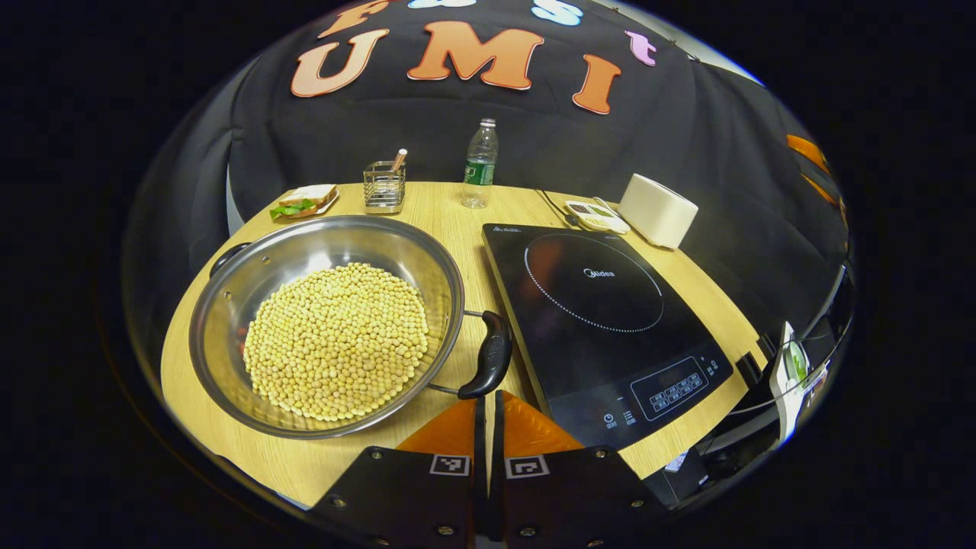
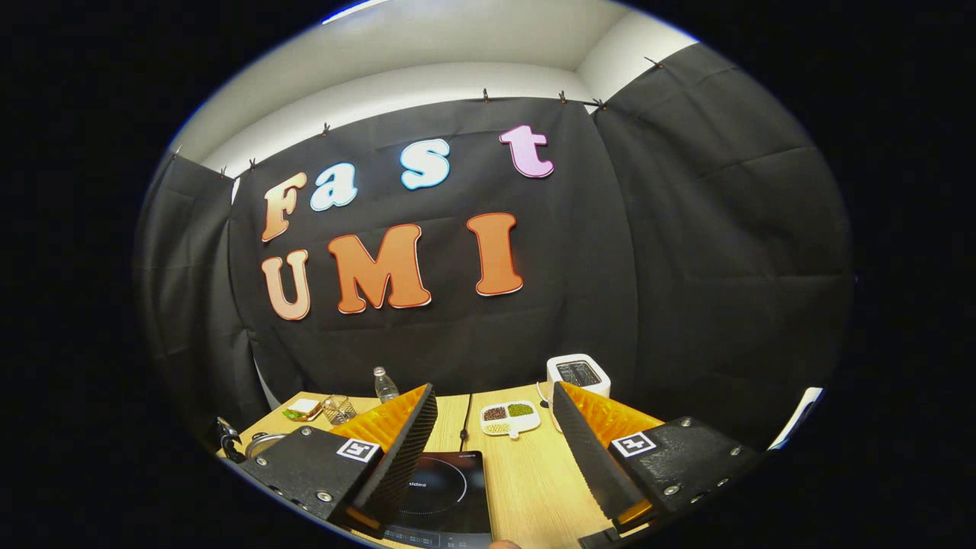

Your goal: First push the handle of the pot to place it horizontally, then grasp the pot with both hands and set it on the induction cooktop.

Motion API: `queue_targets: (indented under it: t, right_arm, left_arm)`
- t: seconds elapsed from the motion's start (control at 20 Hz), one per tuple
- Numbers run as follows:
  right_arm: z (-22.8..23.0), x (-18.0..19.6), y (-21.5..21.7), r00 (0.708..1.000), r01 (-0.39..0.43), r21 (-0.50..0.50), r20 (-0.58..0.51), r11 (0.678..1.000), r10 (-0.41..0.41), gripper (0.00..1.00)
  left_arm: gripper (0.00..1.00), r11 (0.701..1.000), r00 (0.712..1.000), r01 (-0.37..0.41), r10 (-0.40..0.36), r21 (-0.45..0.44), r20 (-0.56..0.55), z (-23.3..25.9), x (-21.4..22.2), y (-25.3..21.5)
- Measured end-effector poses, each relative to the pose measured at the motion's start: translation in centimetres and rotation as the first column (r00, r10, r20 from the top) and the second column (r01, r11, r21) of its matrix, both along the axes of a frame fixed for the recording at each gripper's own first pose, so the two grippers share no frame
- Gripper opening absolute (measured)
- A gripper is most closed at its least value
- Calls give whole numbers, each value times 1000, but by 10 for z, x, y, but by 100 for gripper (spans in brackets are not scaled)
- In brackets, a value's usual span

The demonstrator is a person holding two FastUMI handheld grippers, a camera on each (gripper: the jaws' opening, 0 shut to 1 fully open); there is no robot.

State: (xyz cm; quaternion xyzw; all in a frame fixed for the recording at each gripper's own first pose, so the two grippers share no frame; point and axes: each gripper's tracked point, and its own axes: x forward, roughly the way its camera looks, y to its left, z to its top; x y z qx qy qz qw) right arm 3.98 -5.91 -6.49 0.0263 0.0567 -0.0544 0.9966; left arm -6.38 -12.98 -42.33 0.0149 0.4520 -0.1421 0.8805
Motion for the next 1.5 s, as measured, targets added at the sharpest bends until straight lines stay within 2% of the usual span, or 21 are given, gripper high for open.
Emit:
queue_targets:
  t: [0.05, 1.0, 1.05, 1.1, 1.15, 1.2, 1.25, 1.5]
  right_arm:
    - [1, 0, -1, 1000, 5, -1, 1, 1000, -5, 95]
    - [-13, -5, -35, 997, 72, -9, -38, 997, -72, 95]
    - [-14, -3, -36, 996, 75, -8, -42, 997, -76, 100]
    - [-16, -3, -38, 996, 80, -9, -44, 997, -80, 95]
    - [-17, -2, -40, 995, 85, -13, -46, 996, -86, 95]
    - [-17, -1, -42, 995, 88, -19, -47, 996, -89, 100]
    - [-17, 0, -43, 995, 92, -22, -48, 996, -93, 95]
    - [-20, 3, -44, 993, 97, -31, -59, 995, -99, 95]
  left_arm:
    - [2, 1000, 1000, -4, 4, -4, -2, 0, 3, -2]
    - [2, 999, 1000, 30, -30, 29, -3, -16, 60, -23]
    - [2, 999, 999, 33, -33, 31, -3, -17, 62, -24]
    - [2, 999, 999, 35, -35, 32, -2, -18, 64, -26]
    - [2, 999, 999, 38, -38, 31, -2, -19, 67, -27]
    - [2, 999, 999, 40, -40, 28, -1, -19, 70, -29]
    - [2, 999, 999, 41, -41, 25, -1, -20, 74, -30]
    - [2, 998, 998, 60, -60, 27, -1, -24, 86, -34]
